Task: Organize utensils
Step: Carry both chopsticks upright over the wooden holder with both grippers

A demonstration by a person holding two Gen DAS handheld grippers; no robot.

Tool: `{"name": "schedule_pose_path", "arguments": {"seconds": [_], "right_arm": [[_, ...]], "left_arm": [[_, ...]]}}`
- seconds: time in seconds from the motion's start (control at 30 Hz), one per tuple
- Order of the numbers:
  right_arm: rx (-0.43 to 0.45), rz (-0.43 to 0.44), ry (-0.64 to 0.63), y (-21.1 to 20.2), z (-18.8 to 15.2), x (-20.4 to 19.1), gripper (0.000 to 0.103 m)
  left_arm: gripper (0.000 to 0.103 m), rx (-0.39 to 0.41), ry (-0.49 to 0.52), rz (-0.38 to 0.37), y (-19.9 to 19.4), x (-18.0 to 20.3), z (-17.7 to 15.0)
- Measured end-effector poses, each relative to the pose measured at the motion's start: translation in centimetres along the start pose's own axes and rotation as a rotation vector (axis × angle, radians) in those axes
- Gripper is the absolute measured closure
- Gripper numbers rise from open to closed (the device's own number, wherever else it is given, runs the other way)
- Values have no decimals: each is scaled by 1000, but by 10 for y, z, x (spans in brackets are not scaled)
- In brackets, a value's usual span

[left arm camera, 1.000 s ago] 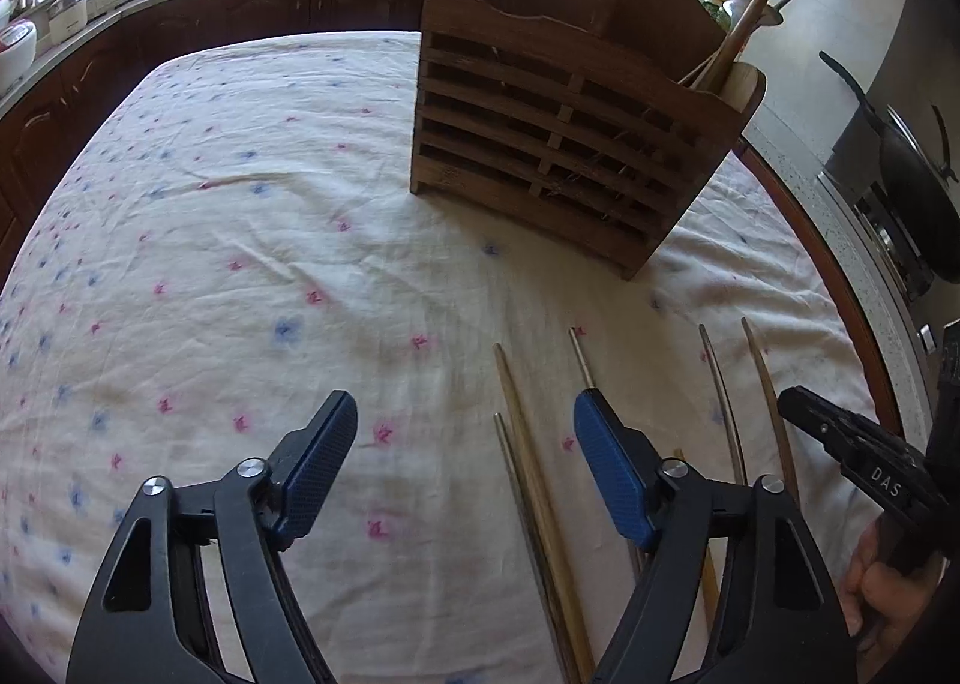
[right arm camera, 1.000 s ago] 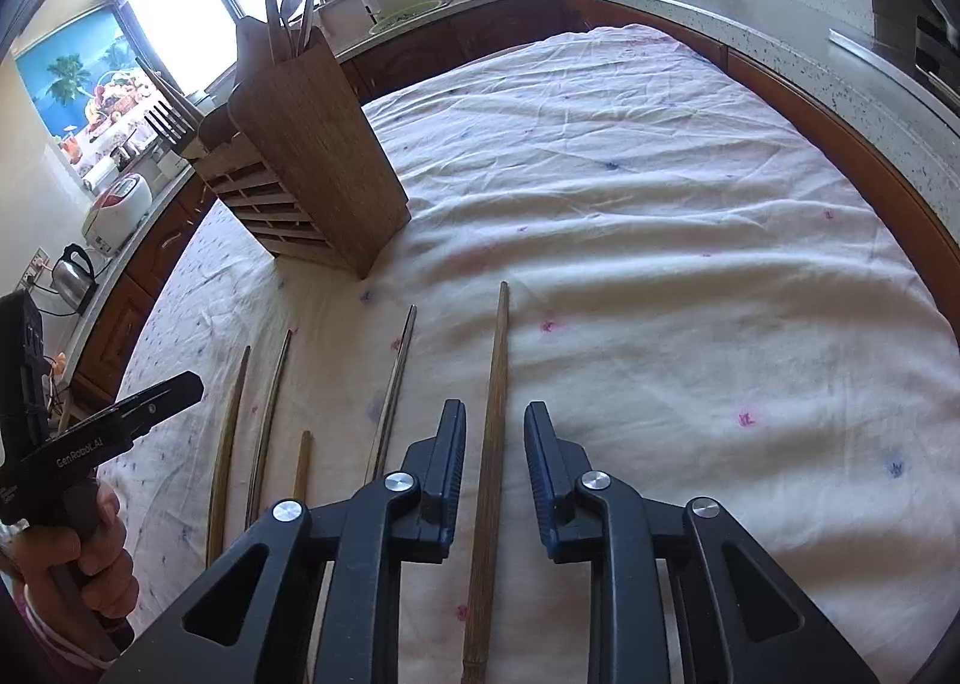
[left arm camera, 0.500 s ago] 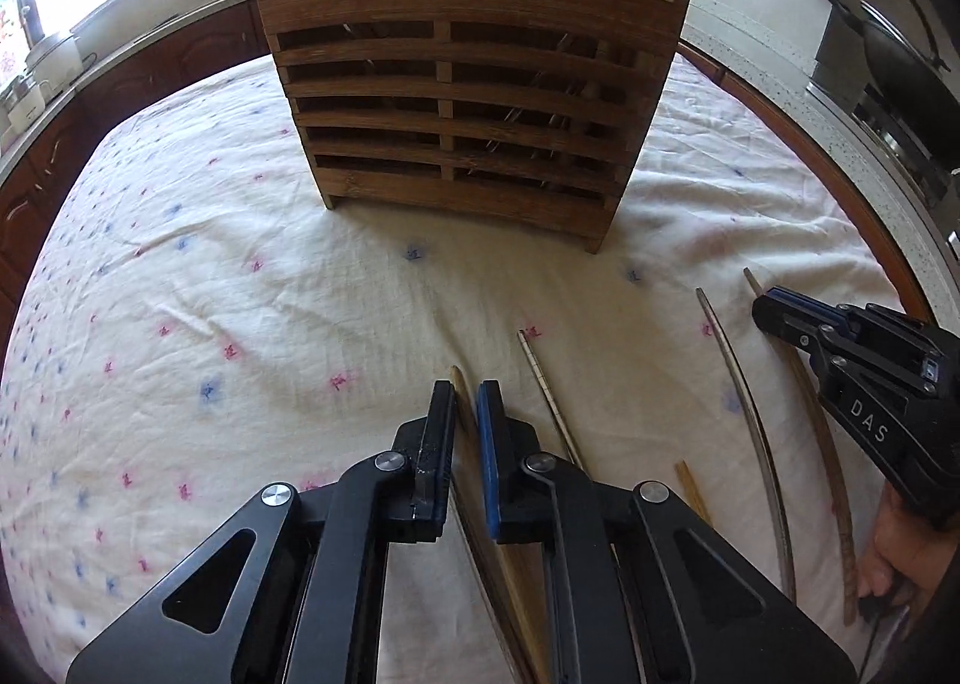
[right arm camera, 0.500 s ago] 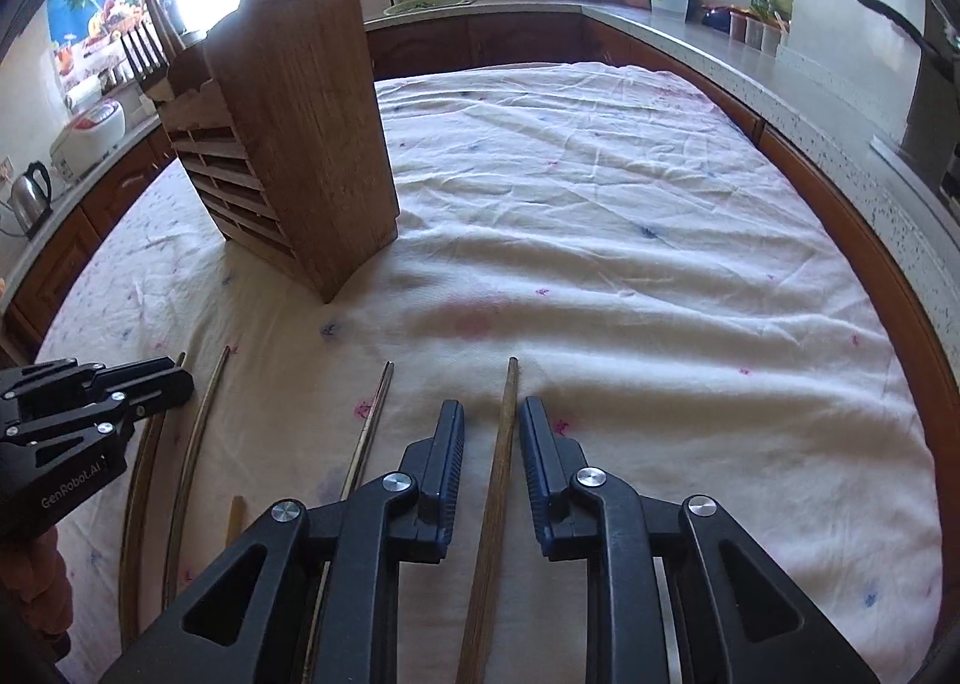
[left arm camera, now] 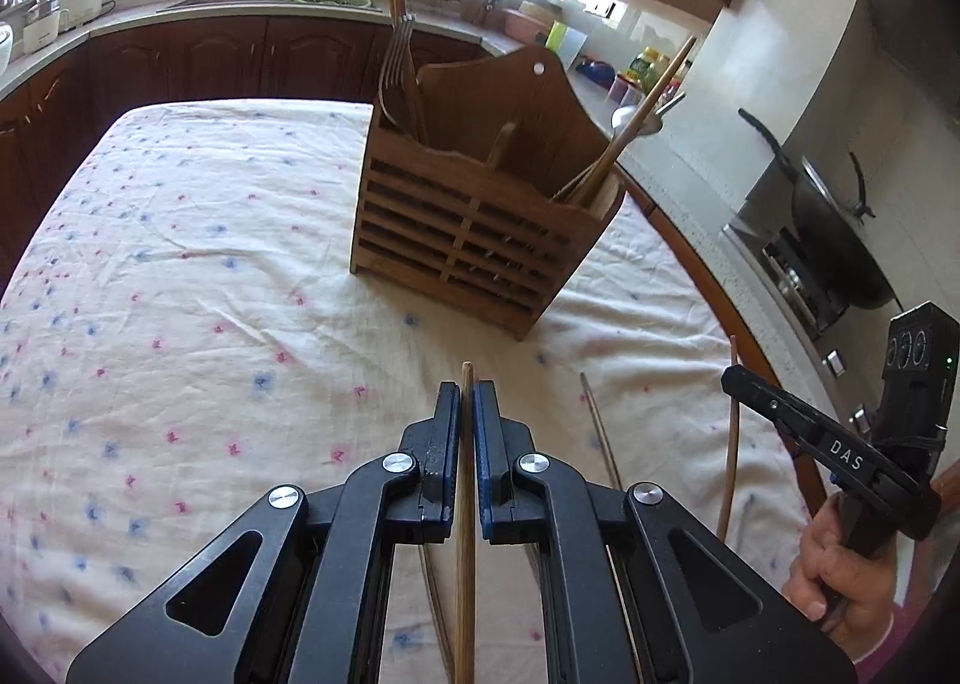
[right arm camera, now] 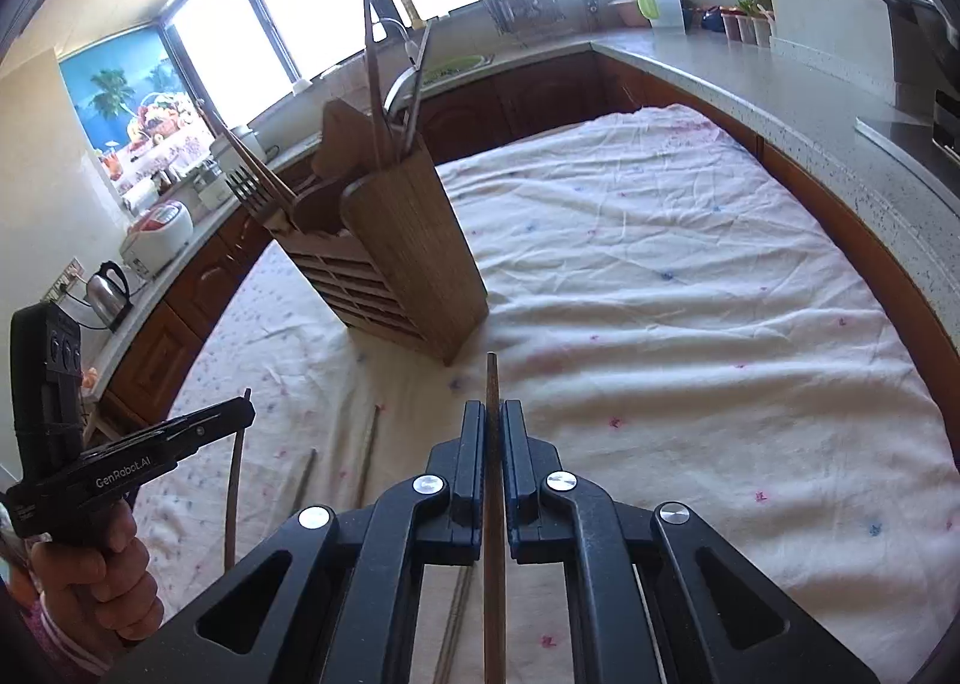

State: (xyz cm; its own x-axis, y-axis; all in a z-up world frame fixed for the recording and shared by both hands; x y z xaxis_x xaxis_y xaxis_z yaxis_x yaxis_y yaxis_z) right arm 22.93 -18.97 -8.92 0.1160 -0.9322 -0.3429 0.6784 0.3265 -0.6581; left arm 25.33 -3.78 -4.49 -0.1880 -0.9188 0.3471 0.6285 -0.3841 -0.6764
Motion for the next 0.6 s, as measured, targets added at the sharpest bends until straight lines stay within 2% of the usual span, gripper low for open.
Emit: {"name": "schedule_pose_path", "arguments": {"seconds": [0.33, 0.6], "right_arm": [[148, 59, -27, -64, 29, -33, 98], [232, 72, -53, -88, 51, -49, 98]], "left_arm": [[99, 129, -8, -51, -69, 3, 18], [99, 221, 9, -28, -102, 0, 35]]}}
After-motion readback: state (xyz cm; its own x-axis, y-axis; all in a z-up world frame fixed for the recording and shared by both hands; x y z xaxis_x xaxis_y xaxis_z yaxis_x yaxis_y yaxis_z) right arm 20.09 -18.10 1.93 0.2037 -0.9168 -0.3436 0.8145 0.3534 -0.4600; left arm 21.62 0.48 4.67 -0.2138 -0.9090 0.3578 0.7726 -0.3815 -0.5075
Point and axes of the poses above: each gripper's, at about its wrist camera, not at the fingertips, and y roughly the way its jaws point, x to its right, z to its top, the point moved 7 cm from there along y, roughly the way its jaws point, and after that the axes turned 1 degree about -z, right-handed, at the moved point
